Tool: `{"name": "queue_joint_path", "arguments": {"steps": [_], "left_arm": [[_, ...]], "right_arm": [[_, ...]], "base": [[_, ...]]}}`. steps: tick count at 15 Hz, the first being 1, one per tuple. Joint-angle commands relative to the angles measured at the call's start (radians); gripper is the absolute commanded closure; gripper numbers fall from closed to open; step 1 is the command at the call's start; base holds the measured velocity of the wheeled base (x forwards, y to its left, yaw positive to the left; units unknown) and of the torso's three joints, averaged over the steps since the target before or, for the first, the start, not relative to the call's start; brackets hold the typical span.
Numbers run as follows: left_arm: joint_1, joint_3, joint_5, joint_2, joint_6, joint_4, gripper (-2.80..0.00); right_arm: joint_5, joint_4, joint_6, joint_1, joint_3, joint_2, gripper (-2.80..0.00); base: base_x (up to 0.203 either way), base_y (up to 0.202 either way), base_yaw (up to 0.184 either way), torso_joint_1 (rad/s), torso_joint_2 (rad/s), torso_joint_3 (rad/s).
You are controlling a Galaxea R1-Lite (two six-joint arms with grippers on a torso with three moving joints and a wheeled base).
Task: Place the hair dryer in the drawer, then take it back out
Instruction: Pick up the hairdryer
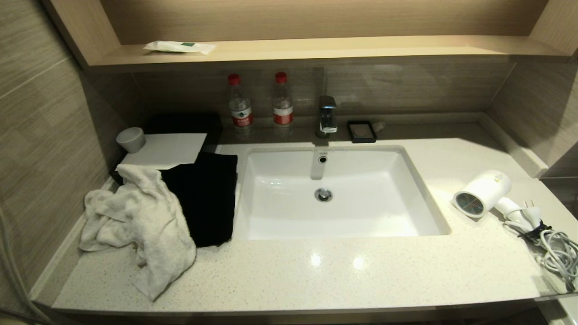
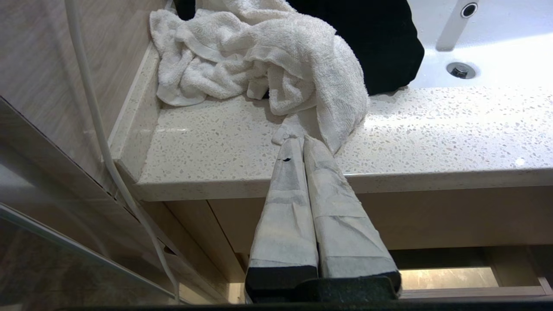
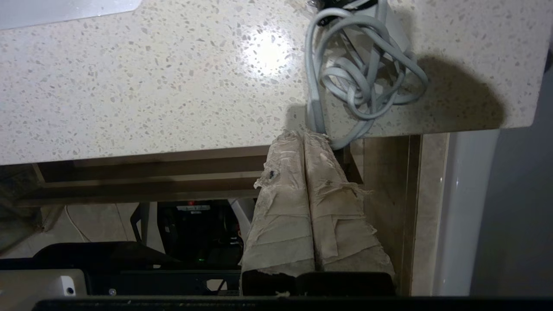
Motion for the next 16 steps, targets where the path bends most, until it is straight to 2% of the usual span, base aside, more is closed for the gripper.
{"name": "queue_joint_path", "arguments": {"steps": [1, 5, 9, 10, 14, 16], "left_arm": [[0.0, 0.001, 0.0, -0.002, -0.001, 0.0, 0.0], [0.0, 0.0, 0.0, 0.0, -0.001, 0.0, 0.0], [0.0, 0.0, 0.0, -0.002, 0.0, 0.0, 0.0], [0.0, 0.0, 0.0, -0.001, 0.0, 0.0, 0.0], [0.0, 0.0, 0.0, 0.0, 0.0, 0.0, 0.0], [0.0, 0.001, 0.0, -0.002, 0.0, 0.0, 0.0]], "right_arm": [[-0.002, 0.002, -0.005, -0.032, 0.011, 0.029, 0.0], [-0.004, -0.008, -0.032, -0.047, 0.016, 0.097, 0.0], [0.0, -0.008, -0.176, -0.048, 0.0, 0.173, 0.0], [0.002, -0.013, -0.189, -0.048, -0.006, 0.195, -2.8], [0.027, -0.11, -0.211, -0.047, -0.017, 0.263, -2.8], [0.079, -0.108, -0.299, -0.047, -0.039, 0.298, -2.8]], "base": [[0.0, 0.0, 0.0, 0.0, 0.0, 0.0], [0.0, 0.0, 0.0, 0.0, 0.0, 0.0], [0.0, 0.0, 0.0, 0.0, 0.0, 0.0], [0.0, 0.0, 0.0, 0.0, 0.0, 0.0], [0.0, 0.0, 0.0, 0.0, 0.0, 0.0], [0.0, 0.0, 0.0, 0.0, 0.0, 0.0]]}}
